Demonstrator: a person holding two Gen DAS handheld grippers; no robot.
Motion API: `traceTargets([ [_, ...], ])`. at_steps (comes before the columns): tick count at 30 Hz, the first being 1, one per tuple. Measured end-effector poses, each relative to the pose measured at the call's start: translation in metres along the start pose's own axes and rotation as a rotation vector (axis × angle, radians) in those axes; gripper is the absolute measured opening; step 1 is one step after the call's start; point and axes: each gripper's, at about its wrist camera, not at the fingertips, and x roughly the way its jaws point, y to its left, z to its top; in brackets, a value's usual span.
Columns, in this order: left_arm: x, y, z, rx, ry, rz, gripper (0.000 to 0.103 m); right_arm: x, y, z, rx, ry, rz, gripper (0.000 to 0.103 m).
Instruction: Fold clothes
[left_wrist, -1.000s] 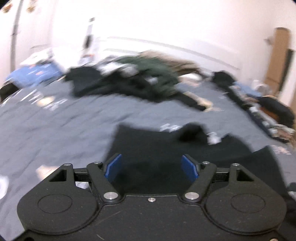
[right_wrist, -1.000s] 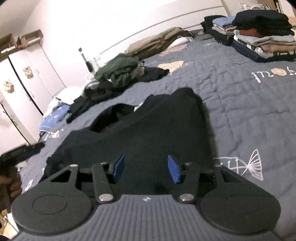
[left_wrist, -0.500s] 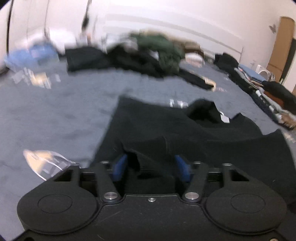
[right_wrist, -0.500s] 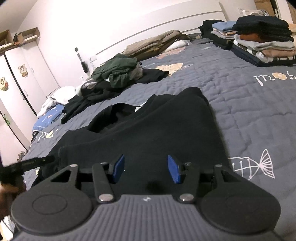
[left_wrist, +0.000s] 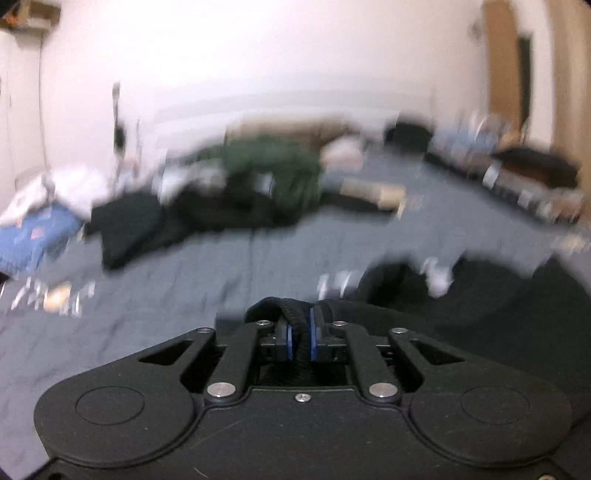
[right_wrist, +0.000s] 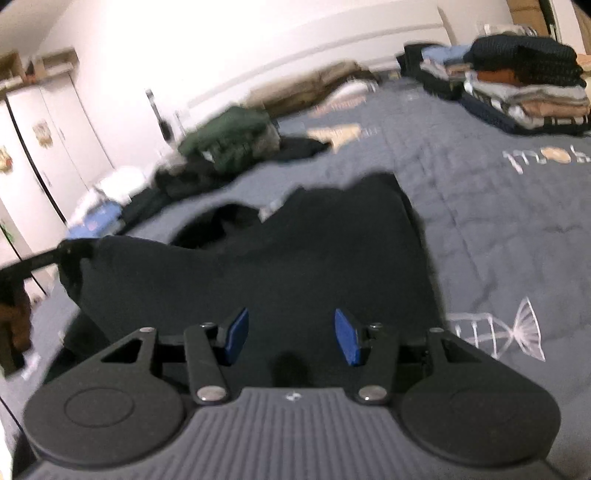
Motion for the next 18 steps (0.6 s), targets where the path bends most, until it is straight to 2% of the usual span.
traceTargets([
  [1,0.008,0.000,0.000,0.007,0.044,0.021,0.025,0.005,-0.002,-0.003,-0.003,0.025,-0.012,0.051],
  [5,0.020,0.014,-0.013,-0.026,0.117,0.123,0.032,0.010,-0.001,-0.010,-0.022,0.036,-0.025,0.051],
  [7,-0.004,0.022,-0.011,-0.125,0.043,0.134,0.057,0.007,0.000,-0.007,-0.011,0.028,-0.011,0.051],
  [9,-0.026,0.027,-0.009,-0.218,-0.025,0.120,0.065,0.002,-0.002,-0.005,0.023,0.011,0.013,0.051],
  [13,-0.047,0.007,-0.009,-0.312,-0.074,-0.229,0.065,0.001,-0.001,-0.005,0.039,0.006,0.054,0.051],
  [14,-0.039,0.002,-0.011,-0.347,-0.047,-0.294,0.065,0.003,0.000,-0.006,0.037,0.015,0.053,0.051],
  [16,-0.017,-0.006,-0.019,-0.425,0.029,-0.381,0.065,0.007,0.000,-0.009,0.038,0.033,0.042,0.051],
  [18,0.006,-0.011,-0.031,-0.473,0.097,-0.396,0.065,0.009,0.000,-0.011,0.036,0.036,0.040,0.051],
])
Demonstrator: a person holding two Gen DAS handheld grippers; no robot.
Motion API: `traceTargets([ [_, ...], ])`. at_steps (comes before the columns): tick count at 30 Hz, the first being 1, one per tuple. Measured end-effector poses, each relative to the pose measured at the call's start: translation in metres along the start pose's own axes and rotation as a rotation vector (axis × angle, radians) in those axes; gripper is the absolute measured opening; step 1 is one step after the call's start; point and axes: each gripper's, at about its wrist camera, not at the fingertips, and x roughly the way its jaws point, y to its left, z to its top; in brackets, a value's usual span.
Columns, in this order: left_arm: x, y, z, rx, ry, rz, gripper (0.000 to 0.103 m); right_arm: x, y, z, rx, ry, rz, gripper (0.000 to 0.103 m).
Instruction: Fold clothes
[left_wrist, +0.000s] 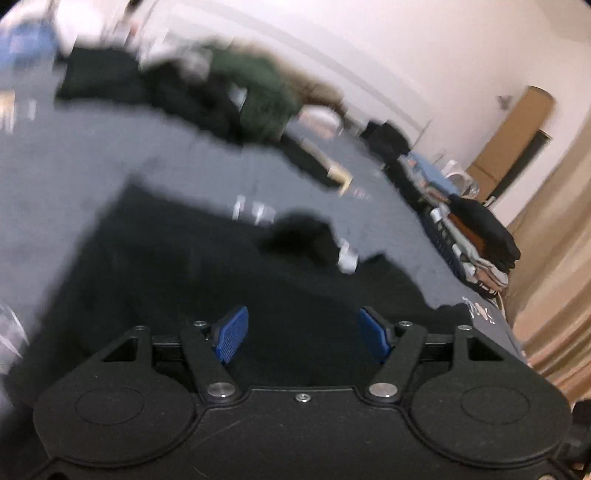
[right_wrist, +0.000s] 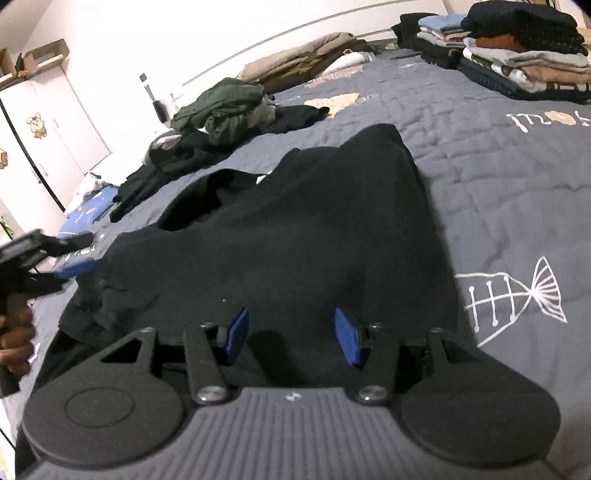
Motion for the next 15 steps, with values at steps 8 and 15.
traceTargets([
  [8,-0.016,0.045,-0.004,-0.011,-0.080,0.174,0.049,0.003,-0.004,0.001,-0.004,0.008,-0.014,0.051],
  [15,-0.055,0.046,-0.004,0.011,-0.179,0.330,0.058,-0.003,-0.011,0.003,0.005,-0.001,-0.062,0.051],
])
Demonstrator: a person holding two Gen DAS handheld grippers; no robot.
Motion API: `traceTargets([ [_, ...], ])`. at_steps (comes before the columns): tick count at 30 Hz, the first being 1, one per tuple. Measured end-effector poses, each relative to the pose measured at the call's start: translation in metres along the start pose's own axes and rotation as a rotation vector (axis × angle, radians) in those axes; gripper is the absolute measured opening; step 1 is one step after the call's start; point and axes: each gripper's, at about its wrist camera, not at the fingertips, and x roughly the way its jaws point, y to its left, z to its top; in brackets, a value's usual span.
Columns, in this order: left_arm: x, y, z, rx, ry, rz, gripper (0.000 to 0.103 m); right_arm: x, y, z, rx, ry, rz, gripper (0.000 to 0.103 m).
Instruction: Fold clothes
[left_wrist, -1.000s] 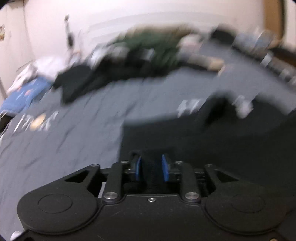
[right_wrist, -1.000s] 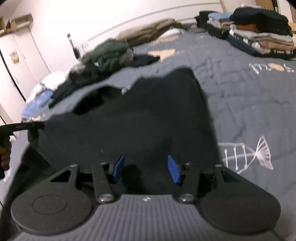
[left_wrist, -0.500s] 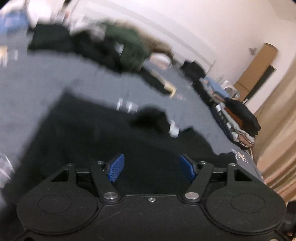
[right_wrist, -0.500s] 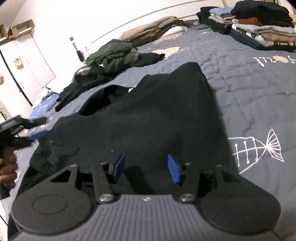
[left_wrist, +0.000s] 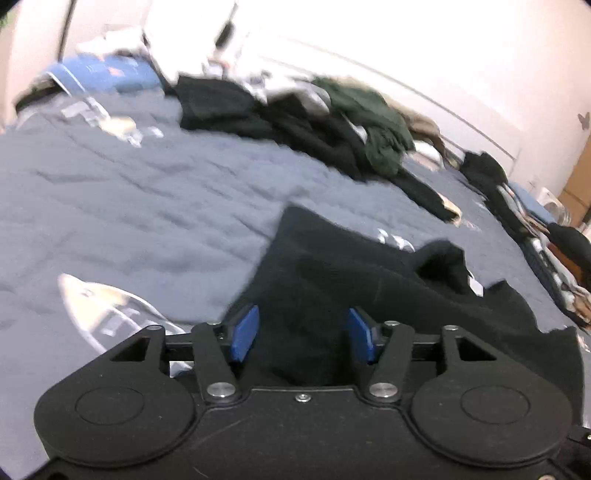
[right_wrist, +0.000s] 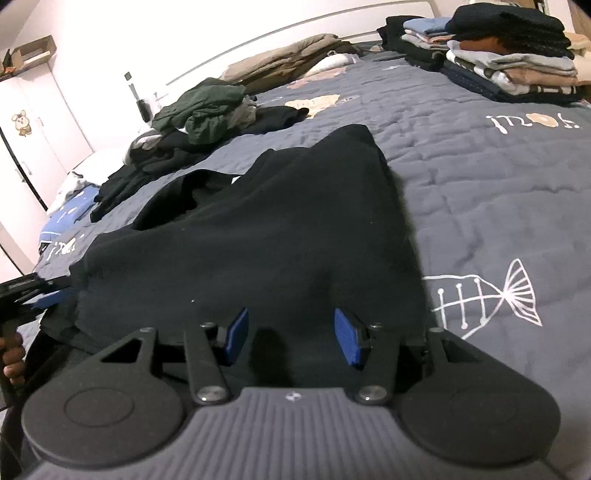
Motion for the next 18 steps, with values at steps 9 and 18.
traceTargets([
  [9,-0.089,-0.031,-0.013,0.130,0.038,-0.158,0.079,-0.044,0.026,-0.005,0.015,-0.033,-0.013,0.051],
  [18,-0.167,-0.053,-0.050,0.261,0.038,-0.203,0.098,-0.119,0.065,-0.048,-0.036,-0.067,-0.029,0.054],
])
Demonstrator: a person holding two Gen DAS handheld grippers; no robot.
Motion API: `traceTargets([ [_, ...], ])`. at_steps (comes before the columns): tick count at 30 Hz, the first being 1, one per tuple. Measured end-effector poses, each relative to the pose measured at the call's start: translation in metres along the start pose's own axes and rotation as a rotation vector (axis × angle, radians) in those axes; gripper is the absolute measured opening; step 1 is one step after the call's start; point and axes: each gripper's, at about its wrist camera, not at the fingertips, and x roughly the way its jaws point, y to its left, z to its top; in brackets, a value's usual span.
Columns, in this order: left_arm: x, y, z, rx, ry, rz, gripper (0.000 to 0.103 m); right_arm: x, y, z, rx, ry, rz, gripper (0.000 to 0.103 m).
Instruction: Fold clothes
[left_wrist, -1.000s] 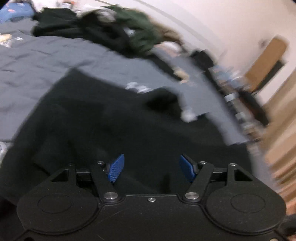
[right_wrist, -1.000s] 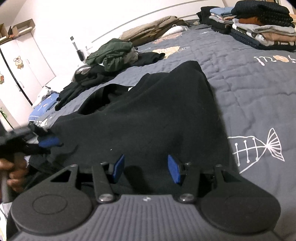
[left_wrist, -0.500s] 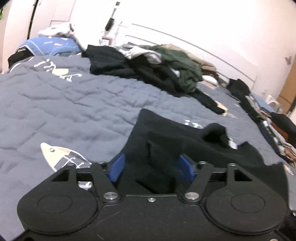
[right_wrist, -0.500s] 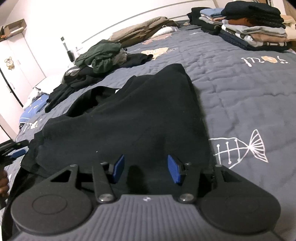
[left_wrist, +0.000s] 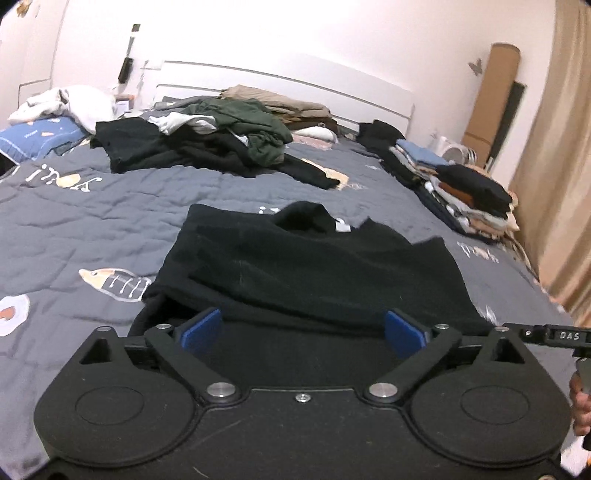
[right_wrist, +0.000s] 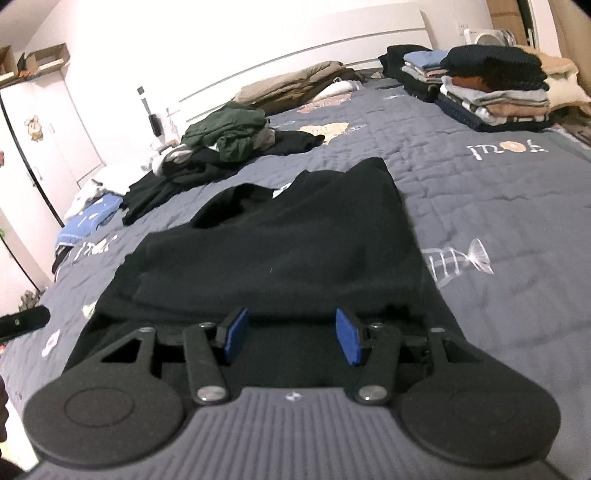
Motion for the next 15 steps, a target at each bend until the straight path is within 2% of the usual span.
traceTargets([
  [8,-0.041,-0.012,-0.032,0.104,0.087,-0.013,0.102,-0.057,0.010,-0.043,-0.081,0.036,-0.050,0.070],
  [15,-0.070,0.001,-0.057,0.164,0.207,-0.020,0.102,-0.092,-0.008,-0.065,-0.049,0.179,-0.103,0.072],
])
